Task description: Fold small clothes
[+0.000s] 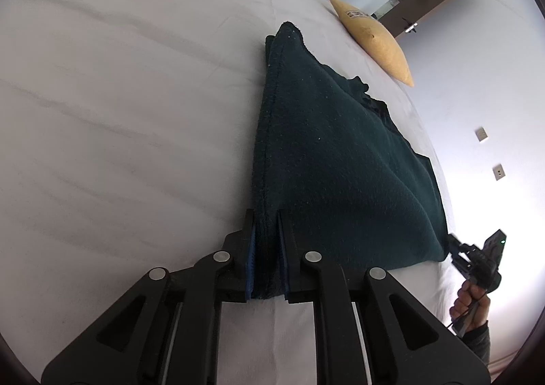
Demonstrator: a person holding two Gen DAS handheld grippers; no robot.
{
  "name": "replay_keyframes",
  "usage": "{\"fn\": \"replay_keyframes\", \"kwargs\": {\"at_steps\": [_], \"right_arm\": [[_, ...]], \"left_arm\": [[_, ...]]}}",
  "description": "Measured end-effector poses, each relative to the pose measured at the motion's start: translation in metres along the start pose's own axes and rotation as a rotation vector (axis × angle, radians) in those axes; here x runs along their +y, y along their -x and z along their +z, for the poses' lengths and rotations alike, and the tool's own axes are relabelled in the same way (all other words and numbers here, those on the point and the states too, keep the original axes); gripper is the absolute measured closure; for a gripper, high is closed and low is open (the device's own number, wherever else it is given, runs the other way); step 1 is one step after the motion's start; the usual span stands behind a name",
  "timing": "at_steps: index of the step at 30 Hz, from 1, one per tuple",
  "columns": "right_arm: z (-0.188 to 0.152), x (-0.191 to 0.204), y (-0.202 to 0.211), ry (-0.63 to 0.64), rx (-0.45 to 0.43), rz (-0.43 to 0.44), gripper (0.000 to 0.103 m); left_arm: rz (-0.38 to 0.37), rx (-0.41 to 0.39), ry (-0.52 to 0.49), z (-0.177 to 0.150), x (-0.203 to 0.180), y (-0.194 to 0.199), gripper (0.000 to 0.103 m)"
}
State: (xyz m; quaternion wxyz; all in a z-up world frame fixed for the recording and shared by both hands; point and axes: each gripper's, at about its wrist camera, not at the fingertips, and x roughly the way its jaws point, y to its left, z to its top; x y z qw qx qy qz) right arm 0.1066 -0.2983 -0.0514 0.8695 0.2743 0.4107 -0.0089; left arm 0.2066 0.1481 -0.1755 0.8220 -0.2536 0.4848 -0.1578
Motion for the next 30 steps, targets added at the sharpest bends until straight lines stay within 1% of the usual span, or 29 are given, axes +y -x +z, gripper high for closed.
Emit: {"fn": "replay_keyframes", "kwargs": {"at_steps": [1, 3, 4, 6, 9, 14, 18, 21, 22, 23, 25, 26, 27, 29, 30], "right_arm": [[0.003, 0.004, 0.0, 0.013, -0.009, -0.005, 0.07], [0.008, 0.007, -0.008, 0.02, 0.002, -0.016, 0.089], [0.009, 0.004, -0.014, 0.012, 0.012, -0.025, 0.096], [0.007, -0.005, -0.019, -0.027, 0.012, -0.056, 0.097], [-0.002, -0.031, -0.015, -0.132, -0.013, -0.034, 0.098], [-0.011, -0.037, -0.006, -0.153, -0.048, -0.055, 0.098], [-0.009, -0.04, -0.015, -0.162, -0.044, -0.049, 0.098], [-0.006, -0.039, -0.015, -0.157, -0.026, -0.03, 0.095], [-0.006, -0.039, -0.012, -0.164, -0.021, -0.022, 0.086], [-0.006, -0.038, -0.006, -0.167, -0.026, -0.031, 0.076], [-0.006, -0.03, 0.013, -0.141, -0.086, -0.144, 0.068], [-0.005, -0.024, 0.023, -0.114, -0.127, -0.184, 0.068], [-0.004, -0.019, 0.028, -0.099, -0.147, -0.163, 0.068], [0.001, 0.001, 0.028, -0.084, -0.142, -0.029, 0.068], [0.002, 0.015, 0.022, -0.067, -0.123, 0.046, 0.068]], "left_arm": [[0.001, 0.0, 0.002, 0.0, 0.0, 0.0, 0.092], [0.002, -0.001, 0.002, 0.0, 0.0, 0.0, 0.092], [-0.002, -0.001, 0.001, 0.0, 0.0, 0.0, 0.092], [-0.008, -0.001, 0.002, -0.001, 0.002, 0.001, 0.092], [-0.015, 0.0, 0.002, -0.002, 0.003, 0.001, 0.092], [-0.015, -0.003, 0.0, -0.003, 0.004, 0.001, 0.092], [-0.023, 0.003, 0.007, -0.003, 0.006, 0.001, 0.091], [-0.013, 0.01, 0.025, -0.003, 0.004, 0.007, 0.089], [0.002, 0.003, 0.024, -0.002, 0.002, 0.012, 0.089], [0.03, -0.023, 0.016, -0.001, -0.002, 0.022, 0.089], [0.076, -0.079, -0.005, 0.004, -0.01, 0.04, 0.089], [0.097, -0.112, -0.036, 0.008, -0.02, 0.049, 0.089], [0.105, -0.131, -0.07, 0.013, -0.031, 0.054, 0.089], [0.096, -0.145, -0.168, 0.023, -0.063, 0.053, 0.089], [0.079, -0.139, -0.207, 0.027, -0.078, 0.047, 0.089]]}}
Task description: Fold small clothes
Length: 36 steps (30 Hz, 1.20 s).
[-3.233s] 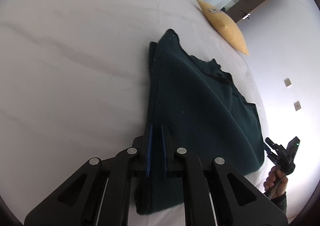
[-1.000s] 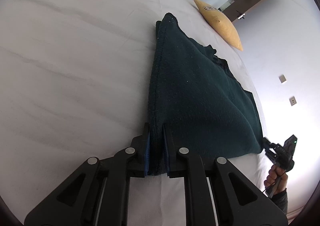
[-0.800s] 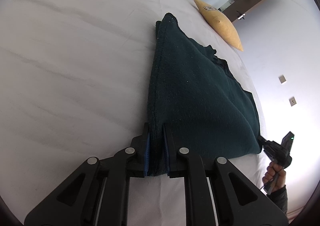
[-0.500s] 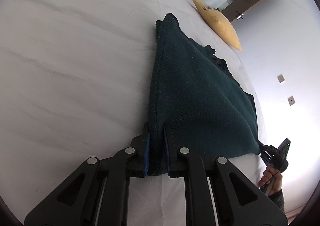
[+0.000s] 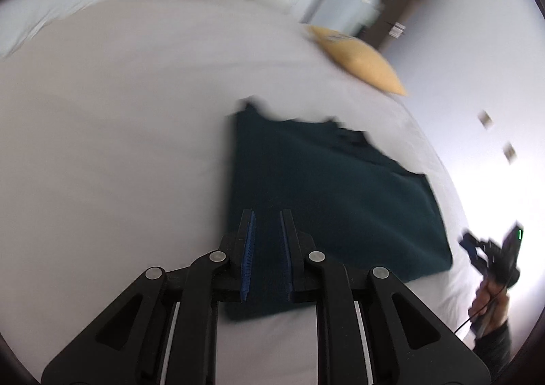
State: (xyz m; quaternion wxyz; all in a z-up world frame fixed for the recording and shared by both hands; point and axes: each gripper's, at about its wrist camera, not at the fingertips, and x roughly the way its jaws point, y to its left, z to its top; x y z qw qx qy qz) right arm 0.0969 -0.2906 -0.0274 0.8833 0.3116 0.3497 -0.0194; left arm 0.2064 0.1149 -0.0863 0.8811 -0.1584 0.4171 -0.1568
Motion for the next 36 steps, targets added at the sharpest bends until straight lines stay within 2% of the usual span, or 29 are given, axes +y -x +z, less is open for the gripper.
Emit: {"fn": "replay_keyframes", "kwargs": {"at_steps": [2, 4, 6, 8, 9, 10, 11, 12, 15, 18, 20, 21, 23, 25, 27, 29, 32, 34, 36], "right_arm": [[-0.009, 0.039, -0.032, 0.044, 0.105, 0.16, 0.068], [-0.02, 0.063, -0.066, 0.025, 0.184, 0.263, 0.068], [-0.036, 0.084, -0.105, -0.005, 0.281, 0.333, 0.068], [-0.053, 0.093, -0.134, -0.012, 0.367, 0.371, 0.068], [-0.059, 0.093, -0.143, -0.009, 0.388, 0.355, 0.068], [-0.064, 0.089, -0.15, 0.001, 0.394, 0.321, 0.081], [-0.065, 0.081, -0.149, -0.008, 0.381, 0.316, 0.099], [-0.063, 0.066, -0.146, -0.044, 0.366, 0.307, 0.103], [-0.047, 0.019, -0.121, -0.138, 0.257, 0.279, 0.103], [-0.03, -0.028, -0.074, -0.231, 0.097, 0.127, 0.103], [-0.027, -0.037, -0.051, -0.261, 0.042, 0.08, 0.101], [-0.023, -0.031, -0.045, -0.247, 0.032, 0.067, 0.096], [-0.027, -0.006, -0.044, -0.171, 0.06, 0.093, 0.093], [-0.037, 0.031, -0.056, -0.088, 0.121, 0.183, 0.092], [-0.051, 0.071, -0.074, -0.001, 0.193, 0.266, 0.088], [-0.064, 0.102, -0.098, 0.024, 0.261, 0.332, 0.081], [-0.079, 0.125, -0.13, 0.047, 0.352, 0.347, 0.078], [-0.084, 0.118, -0.146, 0.035, 0.388, 0.292, 0.077], [-0.085, 0.104, -0.15, -0.01, 0.391, 0.275, 0.087]], "left_arm": [[-0.032, 0.018, -0.065, 0.01, -0.031, -0.023, 0.089], [-0.027, 0.066, -0.13, 0.012, -0.057, -0.056, 0.089], [-0.003, 0.136, -0.177, 0.003, -0.073, -0.088, 0.089], [0.071, 0.187, -0.198, -0.013, -0.071, -0.113, 0.089], [0.057, 0.175, -0.187, -0.018, -0.066, -0.114, 0.089], [0.039, 0.154, -0.177, -0.022, -0.061, -0.11, 0.089], [0.032, 0.159, -0.17, -0.025, -0.057, -0.107, 0.089], [0.028, 0.165, -0.169, -0.027, -0.055, -0.104, 0.089], [0.035, 0.178, -0.192, -0.033, -0.05, -0.101, 0.089], [0.033, 0.174, -0.176, -0.038, -0.047, -0.099, 0.089], [0.048, 0.169, -0.183, -0.04, -0.05, -0.1, 0.089], [0.054, 0.168, -0.188, -0.041, -0.051, -0.1, 0.089], [0.058, 0.168, -0.189, -0.042, -0.053, -0.101, 0.089], [0.058, 0.172, -0.186, -0.039, -0.055, -0.106, 0.089], [0.059, 0.175, -0.192, -0.04, -0.056, -0.105, 0.089], [0.056, 0.176, -0.192, -0.041, -0.055, -0.103, 0.089], [0.053, 0.177, -0.194, -0.042, -0.054, -0.101, 0.089], [0.057, 0.177, -0.202, -0.042, -0.055, -0.103, 0.089], [0.06, 0.174, -0.207, -0.043, -0.055, -0.103, 0.089]]}}
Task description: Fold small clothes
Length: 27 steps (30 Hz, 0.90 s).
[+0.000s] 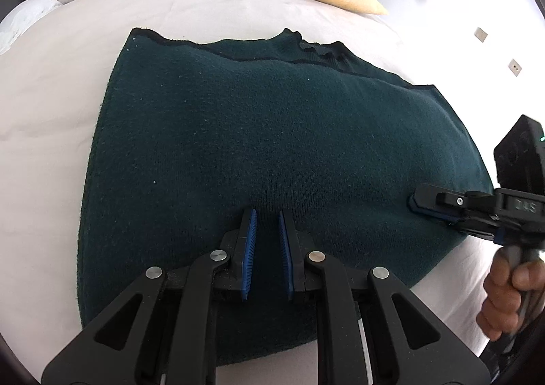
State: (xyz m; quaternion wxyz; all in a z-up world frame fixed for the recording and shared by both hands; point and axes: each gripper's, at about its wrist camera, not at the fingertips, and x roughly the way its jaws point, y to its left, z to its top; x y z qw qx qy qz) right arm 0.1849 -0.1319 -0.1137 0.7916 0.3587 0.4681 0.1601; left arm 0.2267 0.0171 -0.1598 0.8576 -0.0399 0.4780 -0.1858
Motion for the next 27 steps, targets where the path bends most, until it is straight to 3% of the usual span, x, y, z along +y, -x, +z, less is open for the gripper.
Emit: {"fn": "replay_keyframes", "kwargs": {"at_steps": [2, 5, 11, 13, 22, 27], "right_arm": [[-0.001, -0.016, 0.014, -0.042, -0.04, 0.004, 0.093], [-0.001, -0.042, 0.049, -0.084, -0.113, -0.018, 0.094], [0.003, -0.094, 0.114, -0.161, -0.279, -0.107, 0.103], [0.0, -0.109, 0.129, -0.175, -0.33, -0.09, 0.103], [-0.009, -0.123, 0.135, -0.12, -0.419, -0.027, 0.103], [-0.013, -0.125, 0.133, -0.118, -0.438, 0.039, 0.103]], "left_arm": [[0.003, -0.003, -0.004, -0.001, 0.0, 0.0, 0.089], [0.011, -0.005, -0.012, -0.002, -0.002, 0.0, 0.089], [0.032, -0.008, -0.028, -0.003, -0.006, 0.0, 0.089], [0.039, -0.009, -0.033, -0.003, -0.007, -0.001, 0.089], [0.022, -0.028, -0.021, -0.005, -0.004, -0.003, 0.089], [-0.091, -0.06, 0.132, -0.011, 0.022, 0.019, 0.089]]}}
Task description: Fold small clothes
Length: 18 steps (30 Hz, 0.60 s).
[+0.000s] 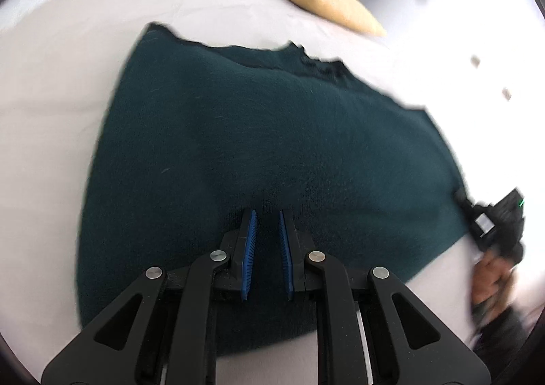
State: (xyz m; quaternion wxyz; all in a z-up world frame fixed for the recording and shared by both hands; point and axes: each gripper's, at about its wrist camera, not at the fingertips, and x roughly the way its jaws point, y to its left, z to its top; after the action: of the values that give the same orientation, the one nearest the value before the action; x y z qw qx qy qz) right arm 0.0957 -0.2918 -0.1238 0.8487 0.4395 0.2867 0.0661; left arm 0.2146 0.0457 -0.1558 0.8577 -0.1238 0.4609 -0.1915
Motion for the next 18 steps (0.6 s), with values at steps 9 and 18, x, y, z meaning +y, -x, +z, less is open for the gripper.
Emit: {"fn": "replay_keyframes", "kwargs": {"at_steps": [9, 18], "right_arm": [[-0.002, 0.002, 0.005, 0.015, -0.009, 0.027, 0.102], [-0.016, 0.079, 0.022, 0.24, -0.052, -0.06, 0.007]], "left_arm": [[0.029, -0.04, 0.198, -0.013, 0.055, 0.04, 0.089], [0.082, -0.119, 0.34, -0.021, 0.082, 0.084, 0.064]]}}
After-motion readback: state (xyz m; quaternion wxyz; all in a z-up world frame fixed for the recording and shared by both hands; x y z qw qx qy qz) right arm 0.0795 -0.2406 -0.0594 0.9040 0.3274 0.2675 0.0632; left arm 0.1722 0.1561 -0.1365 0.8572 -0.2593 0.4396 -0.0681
